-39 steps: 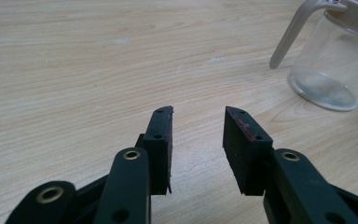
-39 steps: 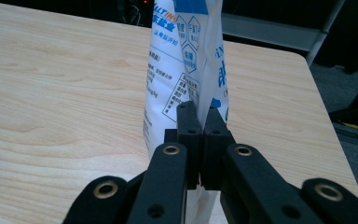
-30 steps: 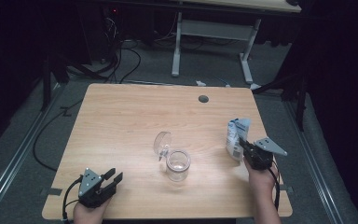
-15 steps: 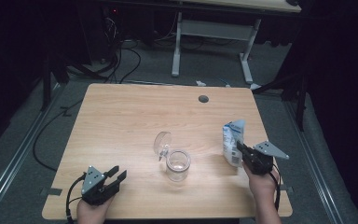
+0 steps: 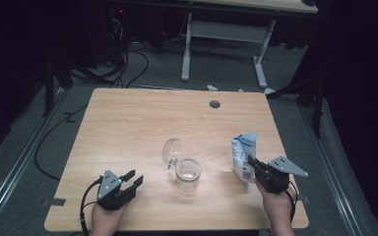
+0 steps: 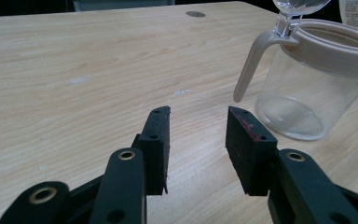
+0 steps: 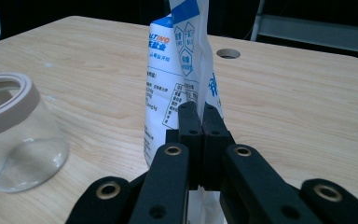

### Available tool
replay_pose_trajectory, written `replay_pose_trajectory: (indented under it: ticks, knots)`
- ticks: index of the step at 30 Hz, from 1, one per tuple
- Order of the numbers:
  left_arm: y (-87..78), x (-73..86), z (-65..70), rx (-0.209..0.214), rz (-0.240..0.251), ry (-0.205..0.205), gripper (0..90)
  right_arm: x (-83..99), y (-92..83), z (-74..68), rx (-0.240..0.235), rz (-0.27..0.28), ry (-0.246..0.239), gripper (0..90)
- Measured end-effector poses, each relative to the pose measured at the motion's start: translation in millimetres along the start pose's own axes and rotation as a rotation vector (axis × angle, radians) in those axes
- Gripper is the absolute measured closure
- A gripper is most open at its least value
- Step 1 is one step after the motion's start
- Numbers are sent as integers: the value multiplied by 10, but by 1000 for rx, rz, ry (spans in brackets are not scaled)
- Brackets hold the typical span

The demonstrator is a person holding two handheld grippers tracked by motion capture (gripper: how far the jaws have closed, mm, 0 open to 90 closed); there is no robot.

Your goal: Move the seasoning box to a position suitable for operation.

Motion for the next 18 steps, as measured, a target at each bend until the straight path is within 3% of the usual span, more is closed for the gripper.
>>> replay_pose_trajectory:
  ticks: [1,3,8,12,18]
  knots:
    - [32,-22,33,-8,-5,40,605,5,-10,-17,-4,-2,0,899]
    - [44,-39,62,0,-4,58,604,9,-27,-52,-7,-4,-2,899]
    - [99,-99,112,36,-7,57,583,-8,-48,-142,-17,-3,1,899]
    - [200,-90,119,52,-51,69,552,-14,-26,-205,-29,-7,18,899]
    - [190,-60,134,53,-14,92,573,-29,-16,-296,-30,-49,10,899]
Point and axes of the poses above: each handheld gripper's, and its own axes: y roughly forward along the jaws, x roughly out of its underside, z roughly to its right, the point moved 3 cm from there along y, roughly forward along the jaws, and after that the axes turned 1 degree about -y, right-handed, at the moved point
